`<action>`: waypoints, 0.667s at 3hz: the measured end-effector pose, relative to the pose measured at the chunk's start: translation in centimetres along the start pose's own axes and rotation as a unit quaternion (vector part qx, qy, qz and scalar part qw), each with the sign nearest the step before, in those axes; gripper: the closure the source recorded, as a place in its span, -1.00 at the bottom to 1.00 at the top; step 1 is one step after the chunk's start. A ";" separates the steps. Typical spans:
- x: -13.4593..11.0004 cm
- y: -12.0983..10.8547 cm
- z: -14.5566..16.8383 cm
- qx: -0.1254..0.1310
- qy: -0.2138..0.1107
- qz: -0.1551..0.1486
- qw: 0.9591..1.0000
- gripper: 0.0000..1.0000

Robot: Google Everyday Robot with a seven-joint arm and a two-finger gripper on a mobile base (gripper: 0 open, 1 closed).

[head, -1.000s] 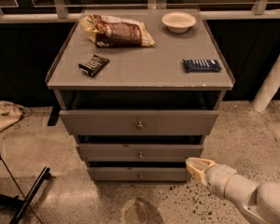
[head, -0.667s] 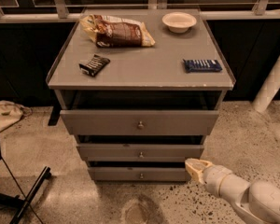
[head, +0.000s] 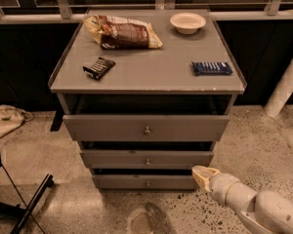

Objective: Open middle drawer

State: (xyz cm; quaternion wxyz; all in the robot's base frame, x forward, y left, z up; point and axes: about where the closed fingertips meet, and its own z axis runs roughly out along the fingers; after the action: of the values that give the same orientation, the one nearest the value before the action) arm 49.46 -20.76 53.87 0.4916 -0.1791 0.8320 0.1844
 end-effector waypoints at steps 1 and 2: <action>-0.8 0.1 3.3 -0.007 -0.025 0.005 1.000 1.00; -1.5 0.9 10.4 -0.039 -0.035 0.019 0.998 1.00</action>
Offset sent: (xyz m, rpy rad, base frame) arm 0.0927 0.0672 -0.0358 0.1278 -0.0478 0.0571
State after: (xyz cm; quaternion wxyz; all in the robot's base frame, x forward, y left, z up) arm 57.59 -14.77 50.67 0.5095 -0.1758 0.8095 0.2326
